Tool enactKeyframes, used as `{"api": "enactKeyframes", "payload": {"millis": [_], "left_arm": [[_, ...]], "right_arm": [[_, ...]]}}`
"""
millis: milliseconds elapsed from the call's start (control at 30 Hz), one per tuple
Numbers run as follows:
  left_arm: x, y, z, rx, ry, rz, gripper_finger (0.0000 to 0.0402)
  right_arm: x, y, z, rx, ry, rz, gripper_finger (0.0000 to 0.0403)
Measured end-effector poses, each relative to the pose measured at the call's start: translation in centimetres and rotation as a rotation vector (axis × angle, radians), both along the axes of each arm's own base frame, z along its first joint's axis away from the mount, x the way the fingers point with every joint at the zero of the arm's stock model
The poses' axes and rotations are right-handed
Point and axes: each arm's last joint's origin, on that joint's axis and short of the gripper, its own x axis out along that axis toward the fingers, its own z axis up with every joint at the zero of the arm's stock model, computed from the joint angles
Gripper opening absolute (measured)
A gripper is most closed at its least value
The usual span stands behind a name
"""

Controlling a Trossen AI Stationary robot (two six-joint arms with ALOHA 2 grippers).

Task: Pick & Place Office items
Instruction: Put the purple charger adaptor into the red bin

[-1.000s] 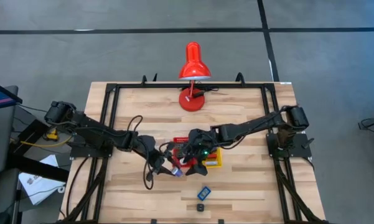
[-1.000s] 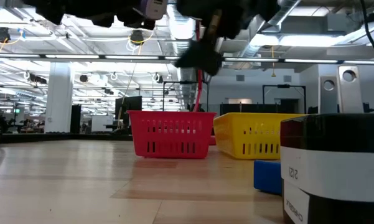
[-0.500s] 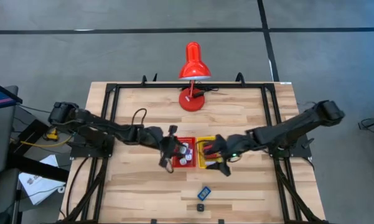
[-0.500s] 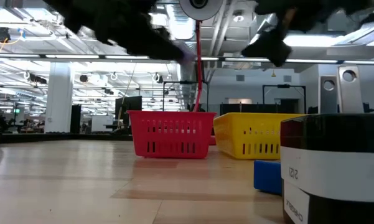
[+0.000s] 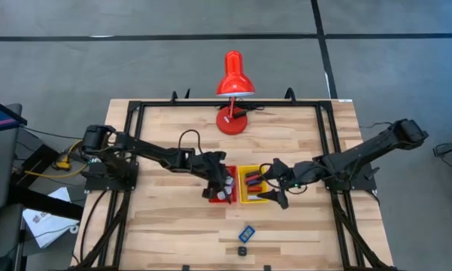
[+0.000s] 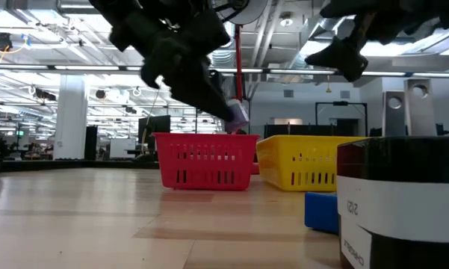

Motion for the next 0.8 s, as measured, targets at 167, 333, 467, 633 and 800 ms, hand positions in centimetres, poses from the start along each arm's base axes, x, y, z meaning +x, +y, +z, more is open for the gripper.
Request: {"api": "enactKeyframes", "payload": {"millis": [167,333,467,633,800], "left_arm": [[0.5,0.8,-0.7,0.003,0.016,0.027,0.0130],[0.6,1.0,-1.4,-0.003,0.043,0.039,0.0131],[0.7,0.8,-2.1,-0.006,0.062,0.031,0.0131],[0.8,0.9,-2.4,-0.016,0.074,0.043,0.0131],[0.8,0.9,-2.5,-0.016,0.079,0.043,0.0131]], "right_arm": [[0.3,-0.2,-0.6,-0.012,0.034,-0.011,0.0322],[0.4,-0.1,-1.0,-0.018,0.050,-0.010,0.0322],[0.4,-0.1,-0.9,-0.017,0.047,-0.010,0.0322],[0.4,-0.1,-0.9,-0.016,0.046,-0.010,0.0322],[0.4,-0.1,-0.9,-0.016,0.045,-0.010,0.0322]]}}
